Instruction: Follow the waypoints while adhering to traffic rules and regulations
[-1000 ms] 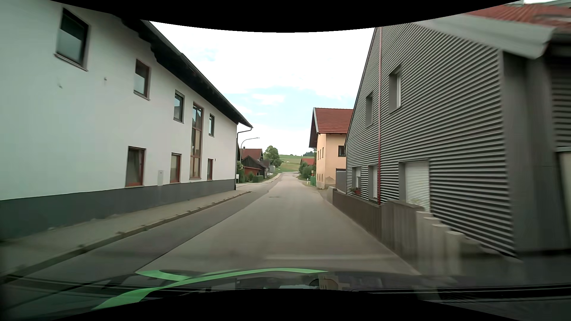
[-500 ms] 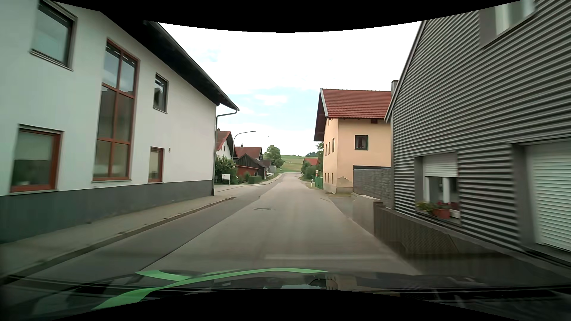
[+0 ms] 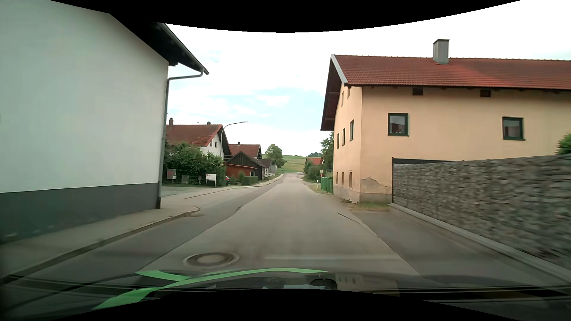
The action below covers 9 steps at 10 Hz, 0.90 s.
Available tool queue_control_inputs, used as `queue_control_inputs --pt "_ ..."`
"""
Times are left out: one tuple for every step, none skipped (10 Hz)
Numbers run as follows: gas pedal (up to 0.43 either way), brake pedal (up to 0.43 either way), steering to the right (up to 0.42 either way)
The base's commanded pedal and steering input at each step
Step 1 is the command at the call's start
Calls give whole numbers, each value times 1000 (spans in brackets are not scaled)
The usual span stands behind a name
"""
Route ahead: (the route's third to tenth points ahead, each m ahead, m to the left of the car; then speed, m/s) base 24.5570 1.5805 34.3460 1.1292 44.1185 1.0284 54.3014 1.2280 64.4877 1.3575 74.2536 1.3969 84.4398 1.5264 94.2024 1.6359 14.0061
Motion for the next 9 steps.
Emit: queue_control_inputs --pt "177 0 -7" --pt "177 0 -6" --pt "177 0 -7" --pt "177 0 -6" --pt "177 0 -6" --pt "177 0 -6" --pt "177 0 -6" --pt "177 0 -6" --pt "177 0 -6"
